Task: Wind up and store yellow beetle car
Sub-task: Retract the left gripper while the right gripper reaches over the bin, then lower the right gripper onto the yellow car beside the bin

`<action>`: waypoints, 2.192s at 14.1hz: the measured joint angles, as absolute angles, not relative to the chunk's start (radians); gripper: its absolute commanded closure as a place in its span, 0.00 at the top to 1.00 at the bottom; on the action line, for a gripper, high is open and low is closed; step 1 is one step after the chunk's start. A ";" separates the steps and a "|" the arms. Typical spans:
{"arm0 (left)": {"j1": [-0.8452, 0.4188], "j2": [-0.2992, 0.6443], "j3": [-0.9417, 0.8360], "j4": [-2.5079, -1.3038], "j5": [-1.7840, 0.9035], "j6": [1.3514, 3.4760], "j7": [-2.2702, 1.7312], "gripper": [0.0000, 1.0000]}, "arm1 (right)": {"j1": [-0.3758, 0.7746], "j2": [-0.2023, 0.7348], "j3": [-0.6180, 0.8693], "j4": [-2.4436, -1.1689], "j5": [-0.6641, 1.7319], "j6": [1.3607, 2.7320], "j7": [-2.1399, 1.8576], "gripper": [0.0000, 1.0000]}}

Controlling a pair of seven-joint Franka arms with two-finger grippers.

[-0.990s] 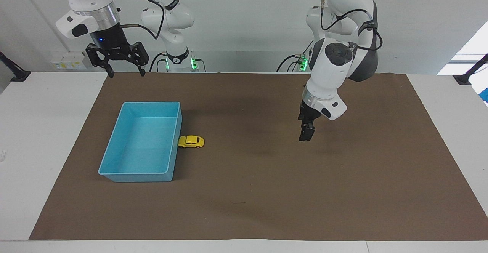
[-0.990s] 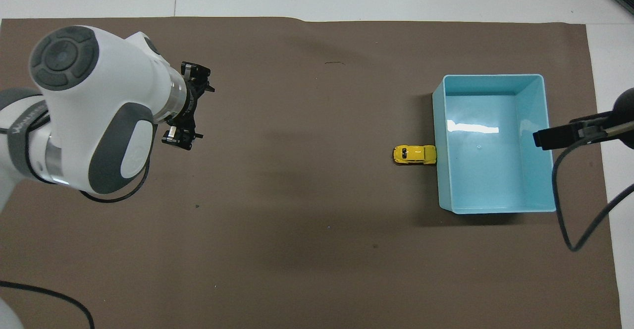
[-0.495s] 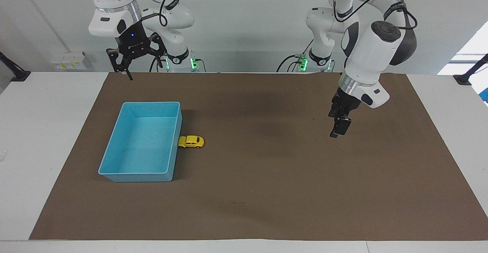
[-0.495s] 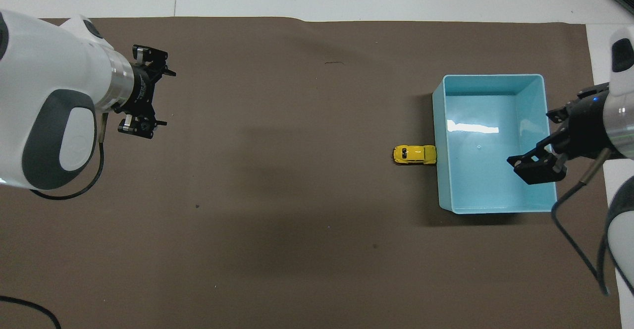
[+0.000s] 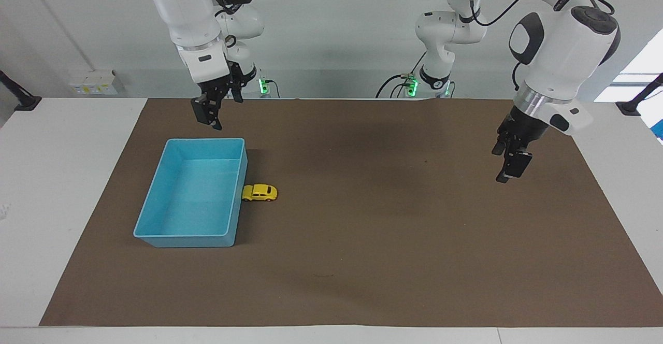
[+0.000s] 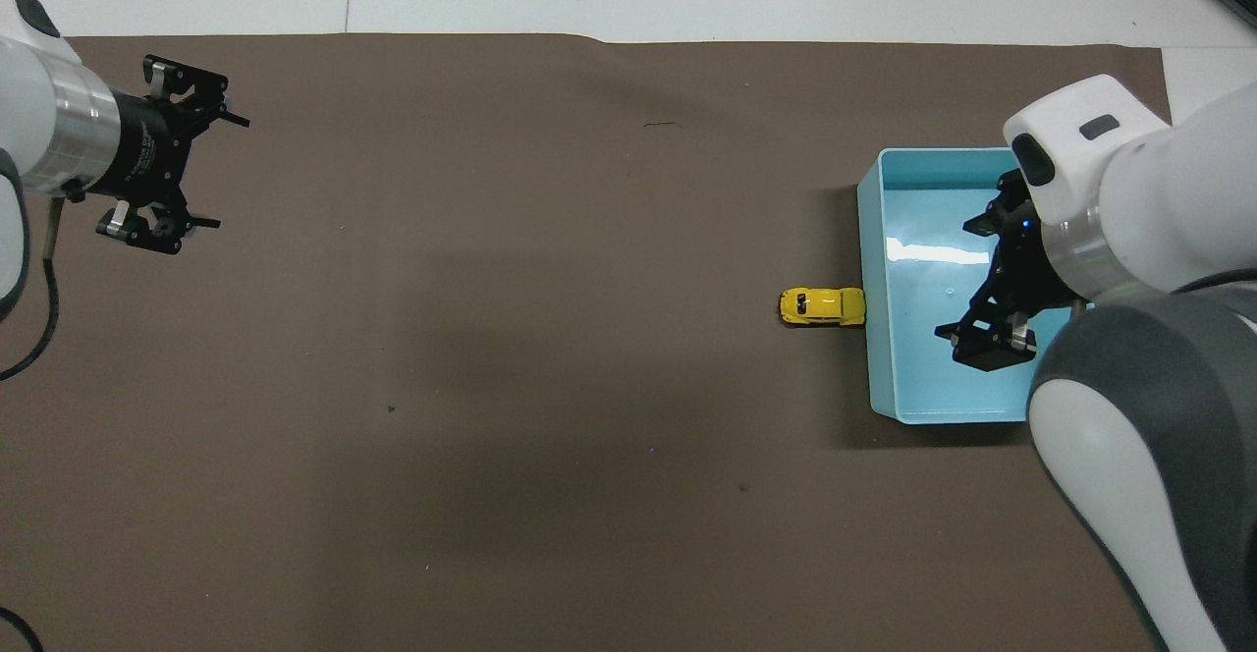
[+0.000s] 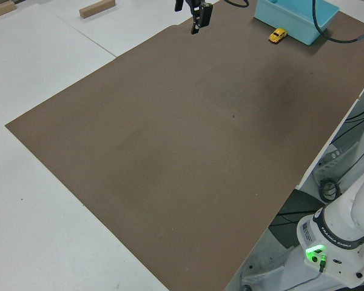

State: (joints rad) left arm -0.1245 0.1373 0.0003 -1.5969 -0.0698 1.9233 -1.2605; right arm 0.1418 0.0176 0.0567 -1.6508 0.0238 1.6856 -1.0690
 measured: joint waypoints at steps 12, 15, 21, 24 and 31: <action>-0.097 0.105 0.005 -1.592 -0.043 1.765 -0.628 1.00 | 0.171 0.183 0.057 -1.669 0.025 1.850 -1.239 1.00; -0.097 0.076 0.005 -1.590 -0.040 1.668 -0.427 1.00 | 0.173 0.209 0.056 -1.700 0.025 1.891 -1.277 1.00; -0.092 0.019 0.013 -1.589 -0.037 1.574 -0.153 1.00 | 0.164 0.263 0.055 -1.741 0.025 1.988 -1.326 1.00; -0.091 0.019 0.013 -1.590 -0.037 1.582 -0.142 1.00 | 0.164 0.278 0.055 -1.783 0.025 2.058 -1.333 1.00; -0.024 -0.001 0.034 -1.588 -0.037 1.600 -0.076 1.00 | 0.175 0.339 0.056 -1.805 0.025 2.147 -1.371 1.00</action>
